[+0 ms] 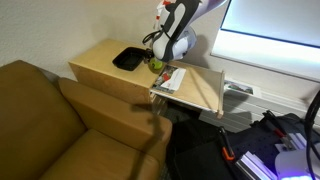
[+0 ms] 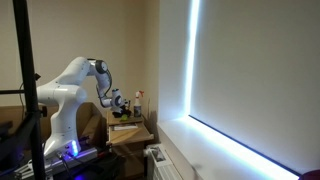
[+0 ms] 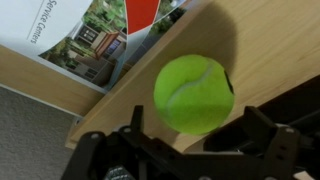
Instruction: Pick up the ball and put it in the bowl
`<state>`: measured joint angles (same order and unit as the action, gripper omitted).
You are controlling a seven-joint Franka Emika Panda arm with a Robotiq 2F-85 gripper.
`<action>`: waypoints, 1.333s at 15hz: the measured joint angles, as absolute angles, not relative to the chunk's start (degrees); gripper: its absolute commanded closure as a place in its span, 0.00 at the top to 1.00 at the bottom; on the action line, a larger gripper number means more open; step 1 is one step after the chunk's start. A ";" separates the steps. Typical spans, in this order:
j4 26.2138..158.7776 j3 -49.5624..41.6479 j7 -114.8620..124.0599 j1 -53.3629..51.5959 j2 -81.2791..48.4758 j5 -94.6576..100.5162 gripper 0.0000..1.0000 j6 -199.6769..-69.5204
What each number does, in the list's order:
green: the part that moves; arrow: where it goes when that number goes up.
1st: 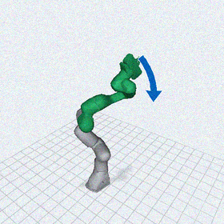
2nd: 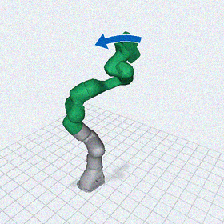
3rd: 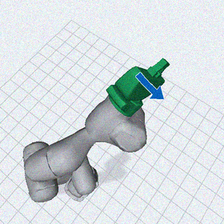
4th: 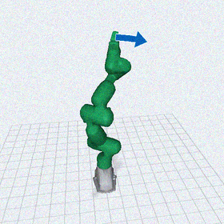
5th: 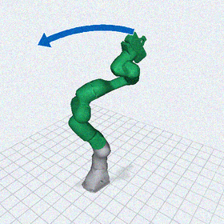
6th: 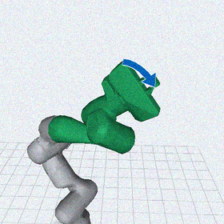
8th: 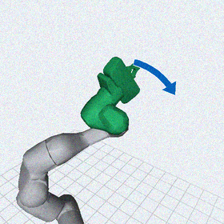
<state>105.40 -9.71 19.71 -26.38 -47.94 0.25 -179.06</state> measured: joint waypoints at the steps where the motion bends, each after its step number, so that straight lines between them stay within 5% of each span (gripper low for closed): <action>1: 104.64 -9.71 19.72 -26.42 -48.76 0.16 1.00 -179.35; 2: 104.32 -9.71 19.73 -26.43 -49.06 0.14 1.00 -179.45; 3: 104.17 -9.71 19.73 -26.43 -49.06 0.13 0.75 -179.47; 9: 104.23 -9.16 19.44 -26.15 -49.06 -1.88 0.40 -178.79; 20: 111.57 -2.76 16.77 -23.52 -37.27 -3.74 0.38 -177.96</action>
<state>111.57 -2.76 16.77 -23.52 -37.27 -3.74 -177.96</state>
